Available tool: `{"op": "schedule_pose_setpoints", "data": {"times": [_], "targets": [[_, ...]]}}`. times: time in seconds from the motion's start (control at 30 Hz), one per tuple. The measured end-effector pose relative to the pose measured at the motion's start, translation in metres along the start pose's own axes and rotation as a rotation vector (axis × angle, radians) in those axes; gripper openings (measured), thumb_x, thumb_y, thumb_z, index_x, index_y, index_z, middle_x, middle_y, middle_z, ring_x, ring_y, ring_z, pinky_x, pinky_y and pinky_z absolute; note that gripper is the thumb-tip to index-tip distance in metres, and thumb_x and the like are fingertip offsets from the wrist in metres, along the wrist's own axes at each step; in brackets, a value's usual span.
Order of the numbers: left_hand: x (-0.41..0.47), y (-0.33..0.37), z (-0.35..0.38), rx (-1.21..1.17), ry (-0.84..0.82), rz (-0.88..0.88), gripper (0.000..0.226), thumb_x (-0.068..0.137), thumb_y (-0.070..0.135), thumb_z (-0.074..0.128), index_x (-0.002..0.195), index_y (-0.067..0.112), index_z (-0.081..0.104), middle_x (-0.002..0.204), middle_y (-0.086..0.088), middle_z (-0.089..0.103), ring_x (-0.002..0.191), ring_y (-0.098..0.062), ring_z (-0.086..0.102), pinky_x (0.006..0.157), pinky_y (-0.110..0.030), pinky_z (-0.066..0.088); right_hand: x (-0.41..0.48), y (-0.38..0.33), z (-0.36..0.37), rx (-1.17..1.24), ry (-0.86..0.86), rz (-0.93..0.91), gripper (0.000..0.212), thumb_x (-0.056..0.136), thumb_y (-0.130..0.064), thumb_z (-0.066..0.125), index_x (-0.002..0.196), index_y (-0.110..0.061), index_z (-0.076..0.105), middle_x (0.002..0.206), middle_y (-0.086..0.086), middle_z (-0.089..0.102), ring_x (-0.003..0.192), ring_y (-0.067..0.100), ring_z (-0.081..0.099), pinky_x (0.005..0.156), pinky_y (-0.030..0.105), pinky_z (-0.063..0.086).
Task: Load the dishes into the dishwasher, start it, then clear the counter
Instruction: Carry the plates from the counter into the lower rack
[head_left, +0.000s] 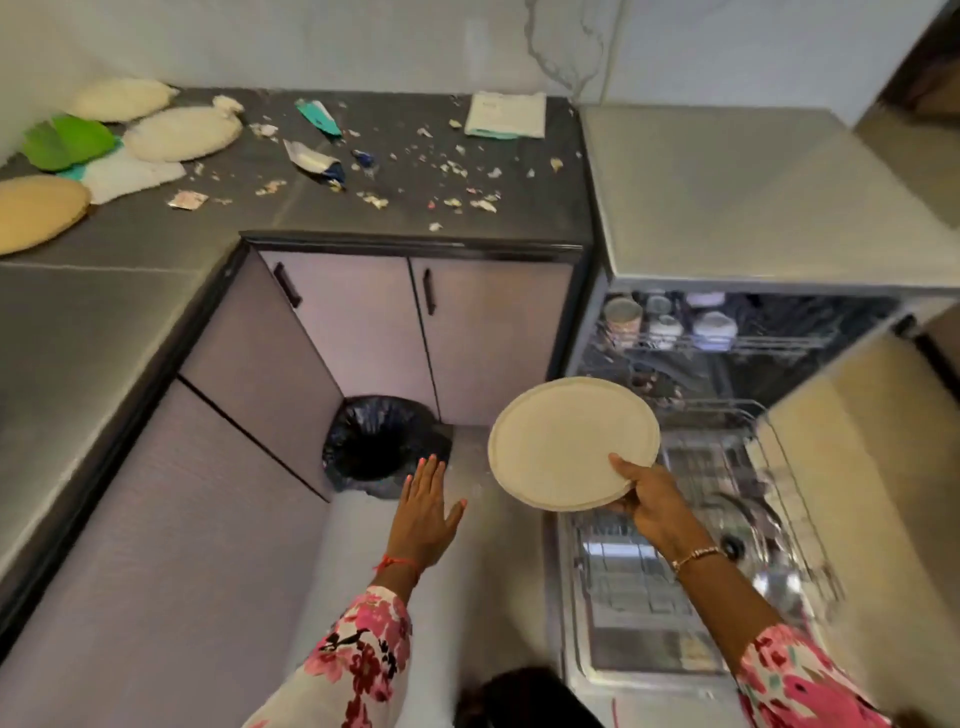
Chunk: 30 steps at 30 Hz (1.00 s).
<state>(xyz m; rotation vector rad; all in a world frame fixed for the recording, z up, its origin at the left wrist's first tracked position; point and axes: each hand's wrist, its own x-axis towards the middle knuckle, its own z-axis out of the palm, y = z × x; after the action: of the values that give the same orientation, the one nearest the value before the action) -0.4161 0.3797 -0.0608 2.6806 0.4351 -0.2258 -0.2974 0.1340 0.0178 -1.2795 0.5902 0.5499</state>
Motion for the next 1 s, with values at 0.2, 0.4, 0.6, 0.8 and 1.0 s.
{"op": "schedule_pose_setpoints", "data": {"times": [0.2, 0.4, 0.6, 0.8, 1.0], "targets": [[-0.022, 0.07, 0.052, 0.035, -0.106, 0.124, 0.066, 0.099, 0.04, 0.035, 0.15, 0.007, 0.01, 0.159, -0.01, 0.002, 0.148, -0.021, 0.001, 0.118, -0.029, -0.003, -0.004, 0.022, -0.112, 0.017, 0.206, 0.06, 0.038, 0.087, -0.002, 0.06, 0.124, 0.0, 0.051, 0.126, 0.021, 0.056, 0.094, 0.031, 0.055, 0.069, 0.052, 0.05], [-0.019, 0.163, 0.102, 0.026, -0.194, 0.172, 0.061, 0.1, 0.034, 0.037, 0.15, 0.006, 0.014, 0.159, -0.009, 0.007, 0.148, -0.021, 0.003, 0.119, -0.031, 0.001, 0.006, 0.003, -0.22, -0.014, 0.237, 0.047, 0.034, 0.087, -0.003, 0.06, 0.119, -0.01, 0.052, 0.112, 0.015, 0.058, 0.085, 0.03, 0.058, 0.051, 0.043, 0.056], [-0.006, 0.282, 0.164, -0.019, -0.272, 0.18, 0.059, 0.1, 0.027, 0.04, 0.147, 0.003, 0.017, 0.157, -0.012, 0.013, 0.147, -0.022, 0.01, 0.118, -0.028, 0.006, 0.048, -0.049, -0.33, -0.184, 0.236, 0.006, 0.035, 0.086, -0.006, 0.063, 0.121, -0.003, 0.055, 0.105, 0.014, 0.061, 0.076, 0.025, 0.059, 0.04, 0.03, 0.053], [0.002, 0.359, 0.227, 0.022, -0.383, 0.149, 0.058, 0.098, 0.023, 0.043, 0.146, 0.002, 0.02, 0.155, -0.013, 0.021, 0.145, -0.021, 0.017, 0.118, -0.028, 0.01, 0.108, -0.102, -0.408, -0.407, 0.254, -0.139, 0.025, 0.087, -0.002, 0.06, 0.111, 0.005, 0.06, 0.105, 0.019, 0.063, 0.1, 0.041, 0.061, 0.073, 0.045, 0.054], [0.025, 0.381, 0.296, 0.018, -0.498, 0.116, 0.054, 0.094, 0.014, 0.047, 0.145, 0.006, 0.03, 0.151, -0.009, 0.031, 0.14, -0.019, 0.028, 0.115, -0.025, 0.017, 0.188, -0.121, -0.428, -0.621, 0.284, -0.327, 0.021, 0.089, -0.002, 0.056, 0.105, 0.01, 0.063, 0.094, 0.018, 0.064, 0.093, 0.04, 0.062, 0.072, 0.032, 0.053]]}}
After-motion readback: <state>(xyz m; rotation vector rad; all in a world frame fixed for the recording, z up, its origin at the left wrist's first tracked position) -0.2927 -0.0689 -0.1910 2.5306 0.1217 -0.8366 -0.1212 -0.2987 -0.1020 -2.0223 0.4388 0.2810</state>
